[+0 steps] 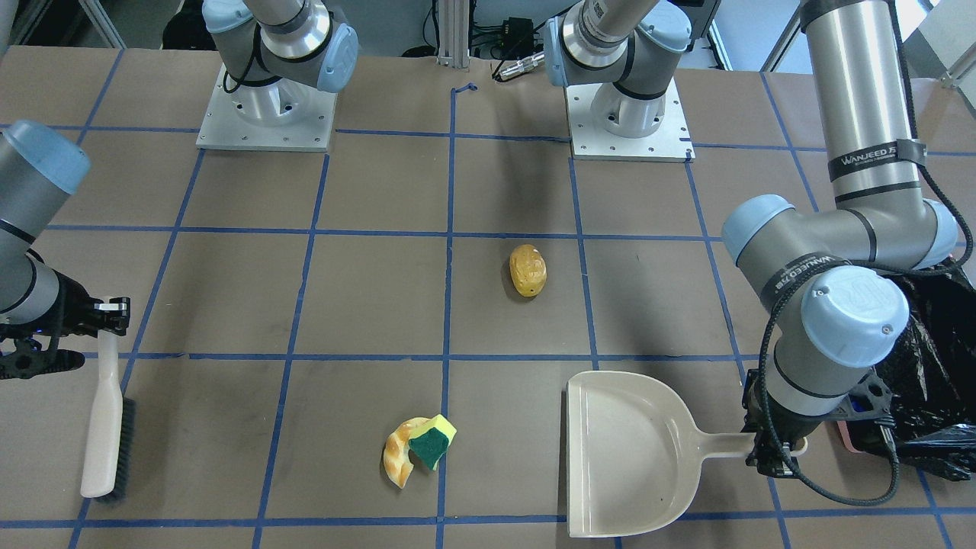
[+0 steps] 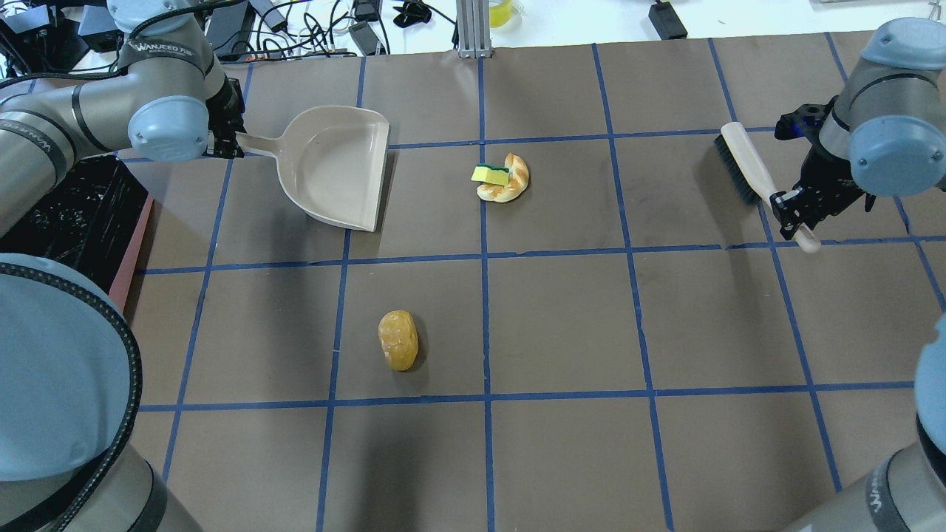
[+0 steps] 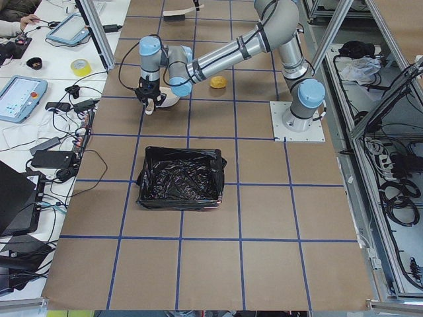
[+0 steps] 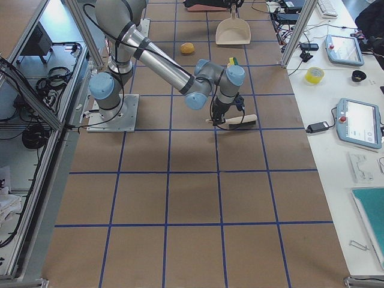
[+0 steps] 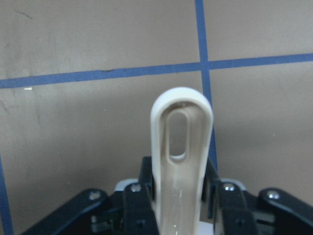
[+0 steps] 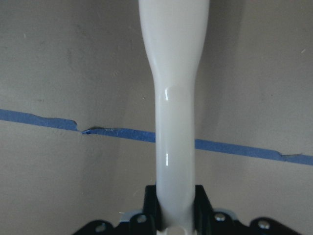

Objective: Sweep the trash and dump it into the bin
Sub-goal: 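Move the brush behind the sponge and croissant while left gripper positions dustpan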

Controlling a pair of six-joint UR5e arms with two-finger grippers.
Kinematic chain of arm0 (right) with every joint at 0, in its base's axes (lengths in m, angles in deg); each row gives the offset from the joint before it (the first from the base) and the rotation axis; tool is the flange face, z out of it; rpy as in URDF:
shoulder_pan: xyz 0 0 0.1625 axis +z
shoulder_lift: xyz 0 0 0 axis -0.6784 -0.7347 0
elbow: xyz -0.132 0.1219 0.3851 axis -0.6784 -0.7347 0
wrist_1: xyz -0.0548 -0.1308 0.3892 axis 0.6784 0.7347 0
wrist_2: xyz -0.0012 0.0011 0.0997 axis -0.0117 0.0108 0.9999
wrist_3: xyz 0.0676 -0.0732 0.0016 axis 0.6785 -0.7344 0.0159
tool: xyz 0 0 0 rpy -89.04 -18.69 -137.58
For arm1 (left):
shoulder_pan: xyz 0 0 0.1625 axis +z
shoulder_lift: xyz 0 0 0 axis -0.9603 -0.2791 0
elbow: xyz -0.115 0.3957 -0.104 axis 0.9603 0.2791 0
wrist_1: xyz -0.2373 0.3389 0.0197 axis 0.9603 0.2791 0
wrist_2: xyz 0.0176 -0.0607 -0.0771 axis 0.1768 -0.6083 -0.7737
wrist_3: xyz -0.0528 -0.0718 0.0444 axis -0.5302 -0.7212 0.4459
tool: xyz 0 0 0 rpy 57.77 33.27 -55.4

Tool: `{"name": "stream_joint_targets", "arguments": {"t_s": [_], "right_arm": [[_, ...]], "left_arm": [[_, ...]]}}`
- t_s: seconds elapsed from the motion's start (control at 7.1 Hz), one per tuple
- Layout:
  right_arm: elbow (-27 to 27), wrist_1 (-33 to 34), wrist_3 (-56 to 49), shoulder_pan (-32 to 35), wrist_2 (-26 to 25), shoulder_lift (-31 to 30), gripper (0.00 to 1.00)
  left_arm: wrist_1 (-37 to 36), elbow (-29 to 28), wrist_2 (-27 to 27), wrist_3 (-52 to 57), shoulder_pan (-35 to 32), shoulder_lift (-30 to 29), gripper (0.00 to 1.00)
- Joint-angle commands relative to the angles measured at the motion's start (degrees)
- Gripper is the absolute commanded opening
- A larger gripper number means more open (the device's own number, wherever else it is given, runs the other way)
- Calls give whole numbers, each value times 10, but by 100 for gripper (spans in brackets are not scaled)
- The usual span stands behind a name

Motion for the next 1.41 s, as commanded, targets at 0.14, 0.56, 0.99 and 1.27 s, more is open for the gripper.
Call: {"name": "stream_joint_targets", "arguments": {"t_s": [0.14, 0.56, 0.99, 1.27], "right_arm": [[-25, -32, 96, 71, -7, -27, 19], [-50, -101, 341, 241, -17, -45, 18], [-69, -93, 520, 356, 15, 12, 17], [-83, -84, 541, 373, 66, 38, 17]], "left_arm": [[17, 4, 21, -86, -66, 0, 0], [52, 5, 21, -119, -71, -14, 0], [47, 7, 26, -138, -74, -30, 0], [45, 3, 33, -144, -74, -36, 0]]}}
